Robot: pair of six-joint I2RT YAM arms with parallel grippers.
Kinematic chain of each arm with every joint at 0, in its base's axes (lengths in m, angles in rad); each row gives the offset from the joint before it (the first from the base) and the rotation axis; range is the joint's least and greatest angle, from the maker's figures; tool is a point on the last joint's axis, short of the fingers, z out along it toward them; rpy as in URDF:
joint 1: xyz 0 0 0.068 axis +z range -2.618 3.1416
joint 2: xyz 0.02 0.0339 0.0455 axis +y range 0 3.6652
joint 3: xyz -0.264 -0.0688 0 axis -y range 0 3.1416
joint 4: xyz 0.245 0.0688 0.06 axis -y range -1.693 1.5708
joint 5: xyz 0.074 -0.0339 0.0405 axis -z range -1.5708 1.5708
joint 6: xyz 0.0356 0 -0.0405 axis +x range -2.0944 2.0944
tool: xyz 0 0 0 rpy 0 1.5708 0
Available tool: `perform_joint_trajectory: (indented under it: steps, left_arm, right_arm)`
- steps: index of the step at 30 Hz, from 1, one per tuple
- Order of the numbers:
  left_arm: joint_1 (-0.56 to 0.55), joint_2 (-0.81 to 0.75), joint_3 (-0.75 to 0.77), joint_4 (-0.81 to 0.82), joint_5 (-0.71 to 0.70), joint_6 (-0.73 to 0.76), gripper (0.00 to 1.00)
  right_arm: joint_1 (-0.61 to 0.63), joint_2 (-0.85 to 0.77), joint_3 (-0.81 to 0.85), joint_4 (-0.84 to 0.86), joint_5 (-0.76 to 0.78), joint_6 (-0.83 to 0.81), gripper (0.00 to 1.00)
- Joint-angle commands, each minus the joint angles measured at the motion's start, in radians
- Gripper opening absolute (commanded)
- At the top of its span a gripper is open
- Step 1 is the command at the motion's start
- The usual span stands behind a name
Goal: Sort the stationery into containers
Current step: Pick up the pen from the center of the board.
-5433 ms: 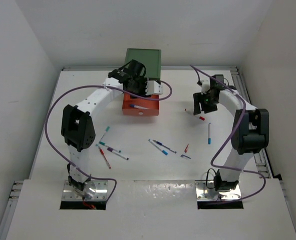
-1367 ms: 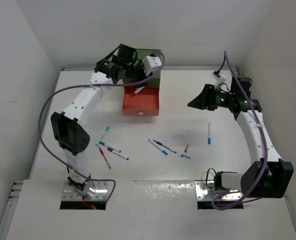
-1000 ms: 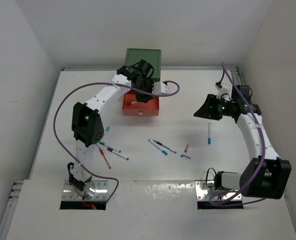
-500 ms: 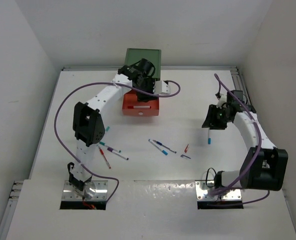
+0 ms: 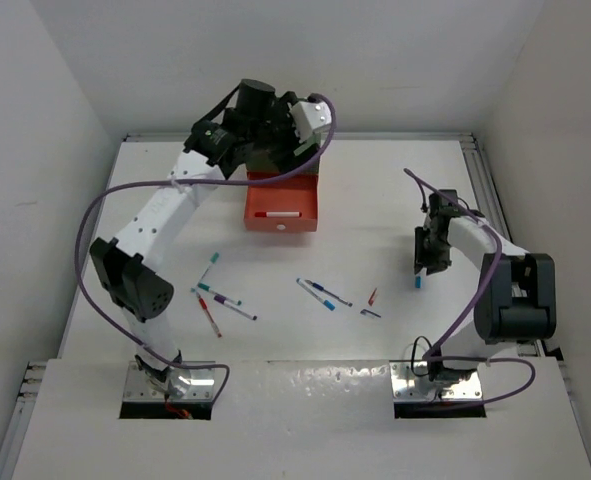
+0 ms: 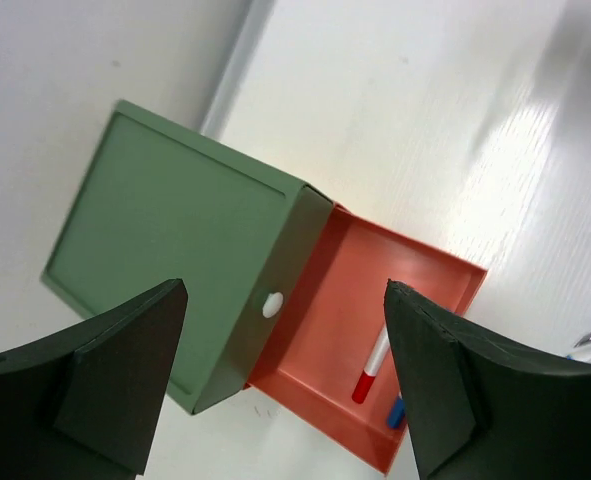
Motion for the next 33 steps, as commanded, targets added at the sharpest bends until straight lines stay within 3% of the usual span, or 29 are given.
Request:
perform_joint_trajectory:
  steps: [1, 6, 14, 19, 21, 25, 26, 27, 30, 31, 33]
  left_arm:
    - [0.013, -0.073, -0.030, 0.050, 0.035, -0.122, 0.86]
    - [0.024, -0.115, -0.061, 0.053, 0.043, -0.147, 0.86]
    - [0.055, -0.141, -0.129, 0.073, 0.075, -0.199, 0.86]
    - [0.075, -0.164, -0.187, 0.094, 0.144, -0.269, 0.84]
    - [0.096, -0.193, -0.266, 0.146, 0.190, -0.341, 0.81]
    - [0.131, -0.286, -0.507, 0.428, 0.433, -0.547, 0.77]
    - [0.136, -0.299, -0.558, 0.484, 0.475, -0.656, 0.77]
    - [0.141, -0.305, -0.631, 0.530, 0.509, -0.711, 0.76]
    - [0.136, -0.305, -0.739, 0.711, 0.636, -0.918, 0.75]
    - [0.136, -0.302, -0.765, 0.861, 0.656, -0.975, 0.76]
    - [0.129, -0.287, -0.803, 0.970, 0.688, -1.148, 0.78]
  right_arm:
    - [0.004, 0.029, -0.007, 0.070, 0.052, 0.005, 0.31]
    - [0.005, 0.118, 0.002, 0.092, 0.049, 0.014, 0.25]
    - [0.001, 0.222, 0.048, 0.078, 0.035, 0.033, 0.23]
    - [0.002, 0.203, 0.067, 0.070, -0.009, 0.022, 0.01]
    - [-0.001, 0.175, 0.073, 0.067, -0.093, 0.013, 0.00]
    - [-0.007, 0.004, 0.075, 0.083, -0.322, -0.006, 0.00]
    - [-0.007, -0.032, 0.076, 0.092, -0.380, -0.010, 0.00]
    - [-0.007, -0.070, 0.076, 0.103, -0.505, -0.012, 0.00]
    - [0.025, -0.215, 0.085, 0.176, -0.679, 0.034, 0.00]
    - [0.069, -0.239, 0.093, 0.199, -0.705, 0.045, 0.00]
    - [0.116, -0.287, 0.130, 0.215, -0.755, 0.089, 0.00]
